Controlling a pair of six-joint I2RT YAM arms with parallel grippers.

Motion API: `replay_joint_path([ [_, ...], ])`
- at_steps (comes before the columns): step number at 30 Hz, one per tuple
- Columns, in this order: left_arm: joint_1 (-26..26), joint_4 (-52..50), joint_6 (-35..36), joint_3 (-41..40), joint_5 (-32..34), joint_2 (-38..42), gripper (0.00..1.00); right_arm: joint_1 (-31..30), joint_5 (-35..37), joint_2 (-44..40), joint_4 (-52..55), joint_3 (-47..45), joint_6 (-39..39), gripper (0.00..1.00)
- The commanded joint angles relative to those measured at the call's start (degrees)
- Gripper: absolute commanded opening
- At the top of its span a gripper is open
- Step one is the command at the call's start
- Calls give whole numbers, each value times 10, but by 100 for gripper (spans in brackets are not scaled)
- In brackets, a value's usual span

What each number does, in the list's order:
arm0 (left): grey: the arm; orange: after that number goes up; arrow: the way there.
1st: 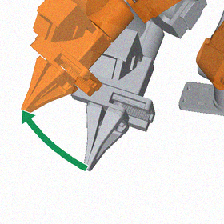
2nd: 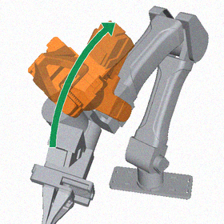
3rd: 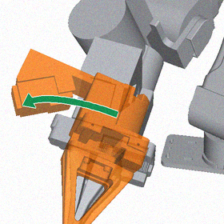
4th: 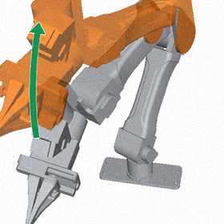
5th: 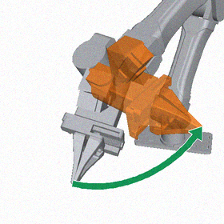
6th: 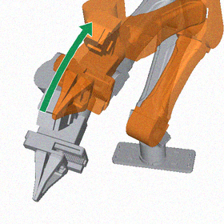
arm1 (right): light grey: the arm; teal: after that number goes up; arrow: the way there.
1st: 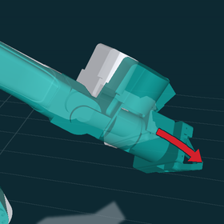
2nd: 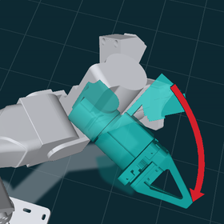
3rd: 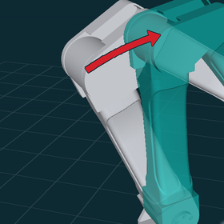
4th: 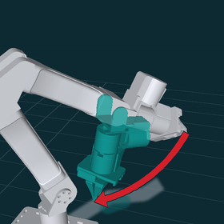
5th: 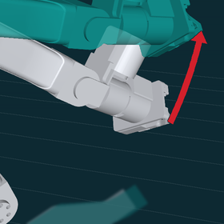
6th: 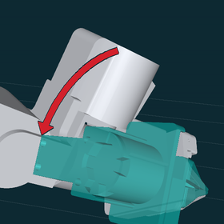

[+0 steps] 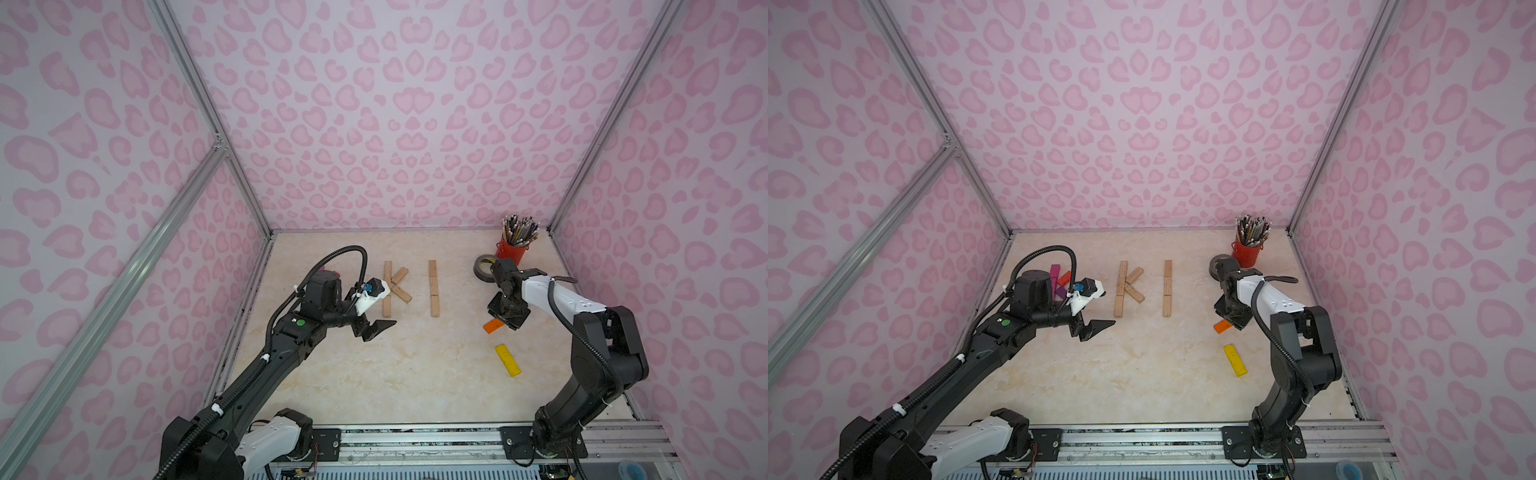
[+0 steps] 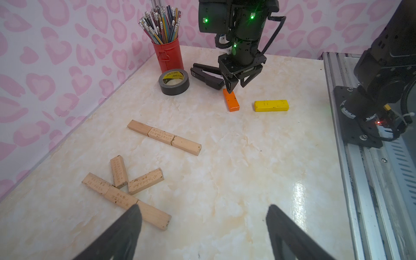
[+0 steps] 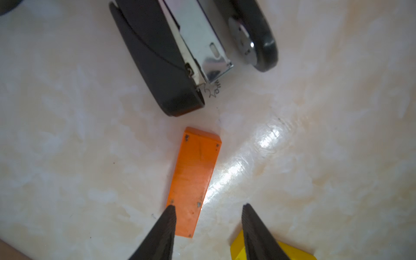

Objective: Assemble the letter k with building blocks
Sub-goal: Pick up the building block from the center of the board.

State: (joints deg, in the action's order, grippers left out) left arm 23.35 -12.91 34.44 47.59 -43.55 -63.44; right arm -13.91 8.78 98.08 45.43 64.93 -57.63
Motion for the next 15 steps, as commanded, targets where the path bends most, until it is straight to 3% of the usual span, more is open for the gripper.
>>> replay_joint_path([
  [1, 0, 10, 5, 1, -6, -1, 89, 5, -13, 13, -8, -2, -1, 50],
  [15, 0, 8, 6, 2, -4, -8, 89, 7, -40, 46, -37, -6, 14, 48],
])
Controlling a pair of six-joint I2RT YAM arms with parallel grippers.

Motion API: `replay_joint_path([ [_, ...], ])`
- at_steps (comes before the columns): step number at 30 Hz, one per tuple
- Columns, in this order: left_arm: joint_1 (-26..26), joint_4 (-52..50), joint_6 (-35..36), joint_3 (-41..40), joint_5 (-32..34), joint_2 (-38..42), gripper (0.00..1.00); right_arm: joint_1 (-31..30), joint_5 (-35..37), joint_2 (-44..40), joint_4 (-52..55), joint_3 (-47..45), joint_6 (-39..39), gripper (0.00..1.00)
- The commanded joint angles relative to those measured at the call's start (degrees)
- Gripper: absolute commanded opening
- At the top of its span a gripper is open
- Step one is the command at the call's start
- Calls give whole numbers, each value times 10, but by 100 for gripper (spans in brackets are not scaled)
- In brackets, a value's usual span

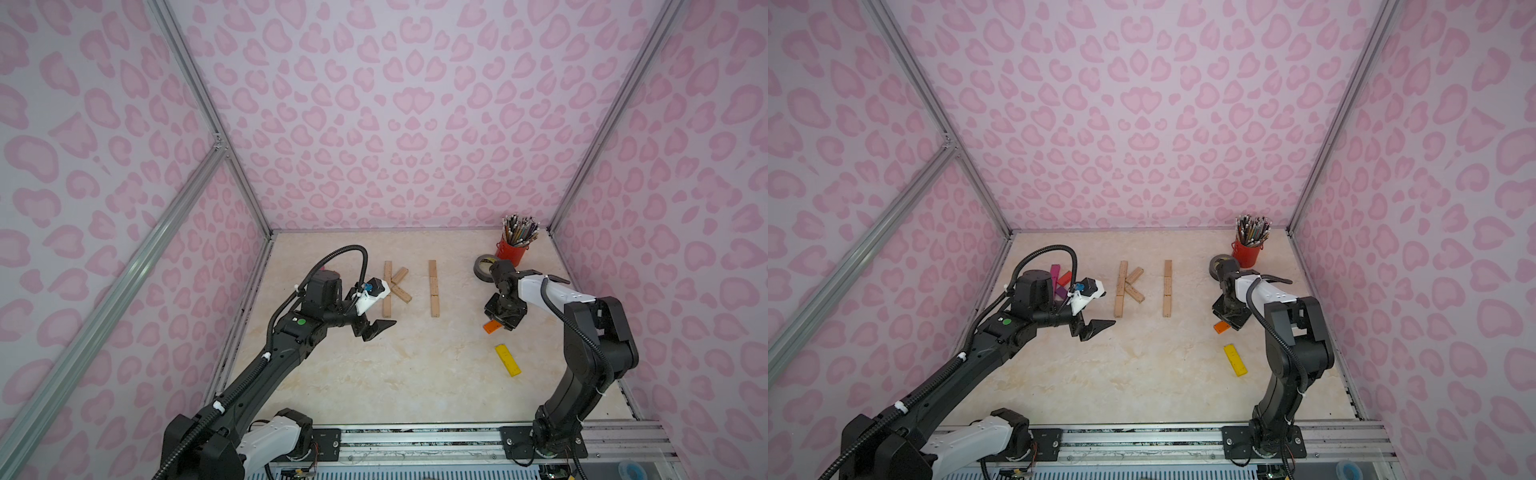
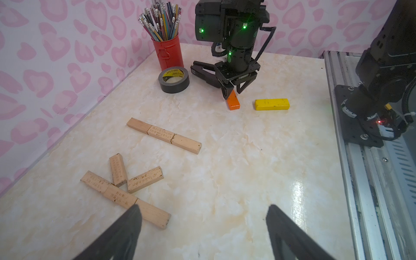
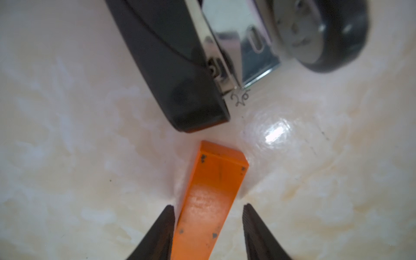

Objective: Assemble the letter k with building blocks
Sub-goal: Pick up the building block from the center of the board, then assemble the building block at the center of the board.

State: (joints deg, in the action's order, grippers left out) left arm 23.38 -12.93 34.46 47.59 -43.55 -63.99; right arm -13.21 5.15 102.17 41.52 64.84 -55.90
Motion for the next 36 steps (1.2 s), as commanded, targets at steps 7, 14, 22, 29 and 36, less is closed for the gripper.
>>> replay_joint_path([
  [7, 0, 7, 6, 2, 0, -3, 89, -1, -5, 7, -2, -10, -7, 32],
  [14, 0, 5, 6, 2, 5, -2, 89, -3, -29, -3, -10, -16, -18, 25],
  [22, 0, 6, 7, 2, 6, -3, 89, -47, -50, -18, -29, 40, -87, 21],
  [29, 0, 7, 6, 0, 11, 0, 89, -84, -35, 62, -44, 158, -150, 21],
  [36, 0, 10, 7, -4, 19, 5, 89, -91, -28, 147, -44, 255, -169, 21],
])
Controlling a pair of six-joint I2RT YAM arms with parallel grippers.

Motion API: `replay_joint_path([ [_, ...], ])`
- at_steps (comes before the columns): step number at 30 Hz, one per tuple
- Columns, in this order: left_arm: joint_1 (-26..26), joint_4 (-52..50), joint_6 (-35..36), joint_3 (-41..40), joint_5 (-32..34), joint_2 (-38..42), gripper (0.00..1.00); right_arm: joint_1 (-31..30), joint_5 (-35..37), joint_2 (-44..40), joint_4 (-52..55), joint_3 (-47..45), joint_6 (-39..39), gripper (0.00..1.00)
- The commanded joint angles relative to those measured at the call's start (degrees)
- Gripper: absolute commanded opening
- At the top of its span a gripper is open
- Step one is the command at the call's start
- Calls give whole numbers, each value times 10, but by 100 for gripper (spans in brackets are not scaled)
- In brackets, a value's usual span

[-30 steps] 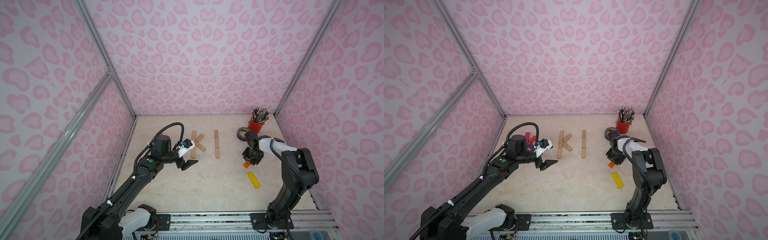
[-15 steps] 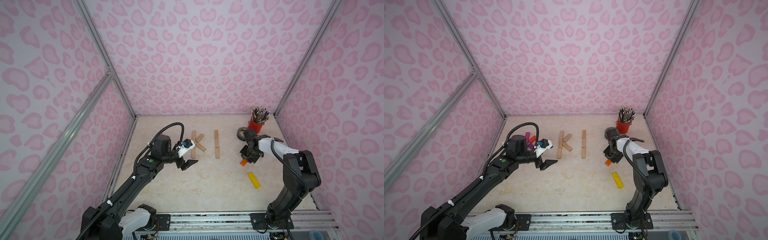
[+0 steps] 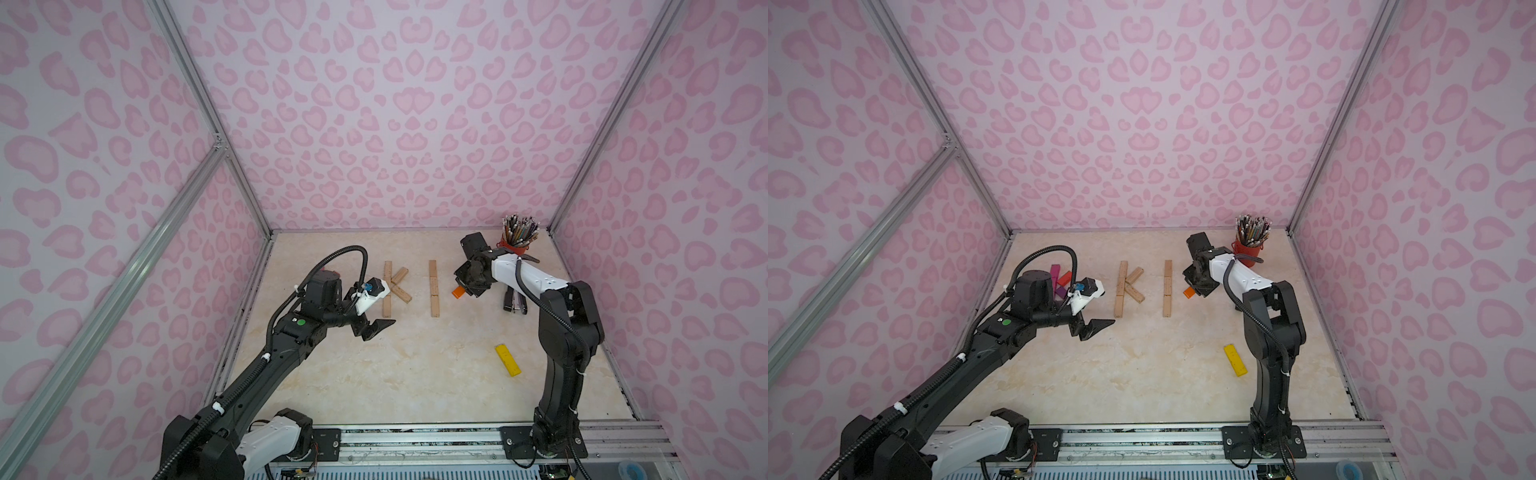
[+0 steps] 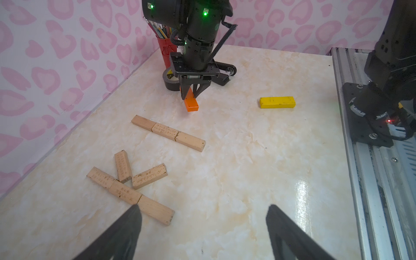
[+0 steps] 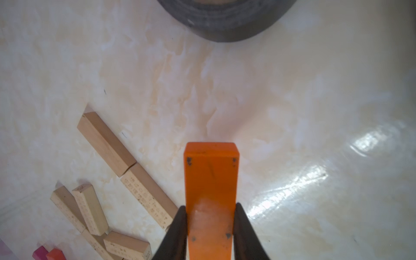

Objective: Assemble the letter k with building blocks
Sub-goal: Assemble the building block at the center of the board.

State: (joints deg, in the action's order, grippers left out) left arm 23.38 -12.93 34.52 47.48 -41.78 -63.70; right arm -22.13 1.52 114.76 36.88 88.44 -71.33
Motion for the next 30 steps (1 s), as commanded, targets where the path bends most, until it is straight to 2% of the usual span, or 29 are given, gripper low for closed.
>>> replay_joint_path([
  [1, 0, 10, 7, -3, 1, 2, 89, -2, 7, 32, 3, 31, -14, 21],
  [12, -1, 9, 8, -4, 6, -1, 89, -5, 0, 116, 7, 125, -9, 22],
  [23, -4, 10, 9, -4, 7, -4, 89, -10, -7, 151, 12, 156, -6, 24],
  [30, -4, 9, 9, -4, 7, -4, 89, -11, -5, 159, 15, 162, 0, 31],
])
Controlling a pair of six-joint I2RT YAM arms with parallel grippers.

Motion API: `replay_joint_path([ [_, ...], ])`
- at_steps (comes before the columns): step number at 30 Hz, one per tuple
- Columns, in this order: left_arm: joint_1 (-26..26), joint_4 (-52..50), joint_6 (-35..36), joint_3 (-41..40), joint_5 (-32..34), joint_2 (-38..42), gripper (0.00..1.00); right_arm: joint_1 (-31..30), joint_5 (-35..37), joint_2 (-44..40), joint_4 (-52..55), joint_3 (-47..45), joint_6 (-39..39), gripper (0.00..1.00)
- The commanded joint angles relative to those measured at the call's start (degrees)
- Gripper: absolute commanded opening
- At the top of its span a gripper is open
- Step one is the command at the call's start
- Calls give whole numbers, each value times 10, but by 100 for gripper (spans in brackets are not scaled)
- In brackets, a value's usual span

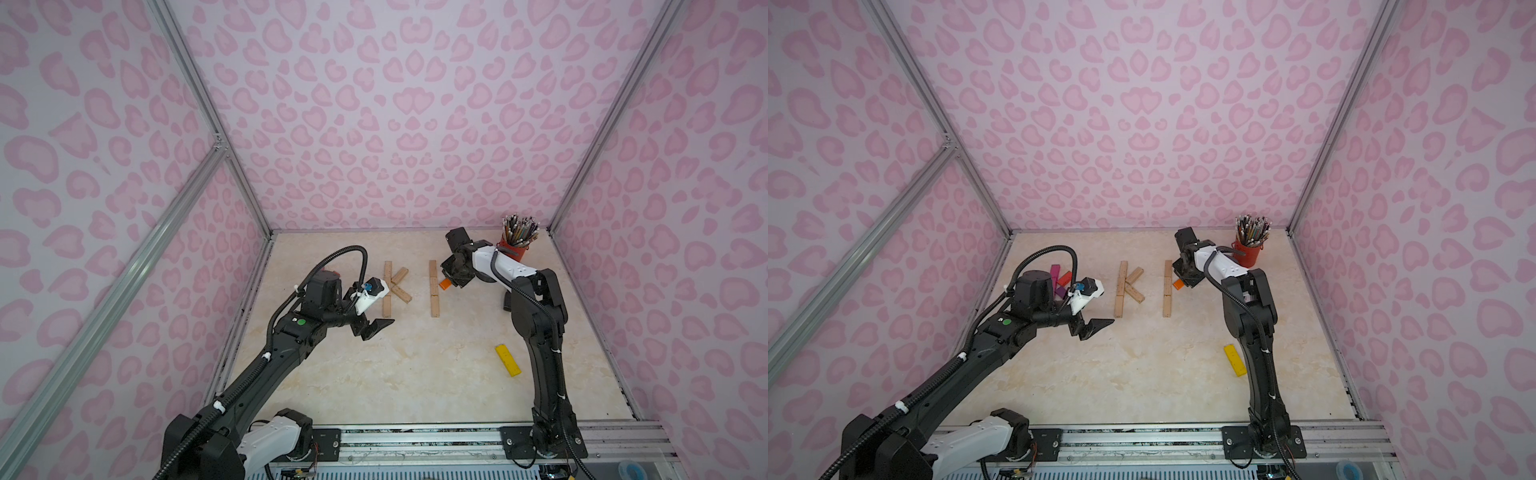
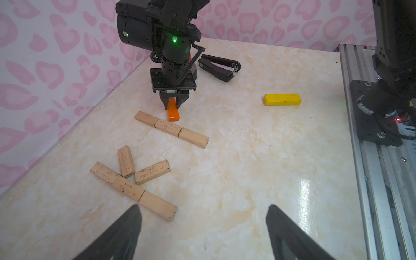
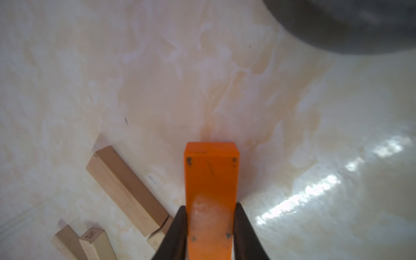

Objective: Assemble the letter k with building blocks
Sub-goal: Assemble the building block at the center of the board, then pick up the building block from the center of the board.

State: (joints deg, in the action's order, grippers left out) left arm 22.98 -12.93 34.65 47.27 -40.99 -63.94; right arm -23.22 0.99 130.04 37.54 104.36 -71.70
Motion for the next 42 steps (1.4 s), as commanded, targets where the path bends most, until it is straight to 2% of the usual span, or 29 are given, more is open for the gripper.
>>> replay_joint_path([
  [1, 0, 9, 8, -2, -1, -1, 89, 0, 1, 7, 9, 3, 3, 32],
  [10, -1, 9, 7, -2, -3, -1, 89, 0, 5, 8, 11, 4, 5, 40],
  [16, 0, 9, 7, -2, -3, -1, 89, 0, 3, -3, 12, 5, 12, 41],
  [22, 0, 9, 7, -1, -2, 1, 89, 0, 11, -58, 12, -7, 72, 47],
  [25, -1, 9, 7, -1, -3, 3, 89, 0, 28, -114, 11, -35, 134, 51],
  [29, 0, 11, 4, -1, -4, 7, 89, 0, 63, -219, 8, -104, 284, 54],
  [34, 1, 13, 2, 0, -7, 8, 89, 0, 138, -377, -5, -261, 458, 59],
  [36, 2, 14, 0, 0, -8, 8, 89, 1, 140, -448, -4, -337, 517, 63],
  [37, 3, 16, -1, 1, -8, 9, 89, 1, 135, -478, -4, -369, 532, 65],
  [38, 3, 18, -3, 0, -11, 10, 89, 1, 129, -511, 1, -405, 535, 72],
  [42, 6, 20, -3, -3, -13, 6, 89, 5, 93, -626, 16, -531, 474, 87],
])
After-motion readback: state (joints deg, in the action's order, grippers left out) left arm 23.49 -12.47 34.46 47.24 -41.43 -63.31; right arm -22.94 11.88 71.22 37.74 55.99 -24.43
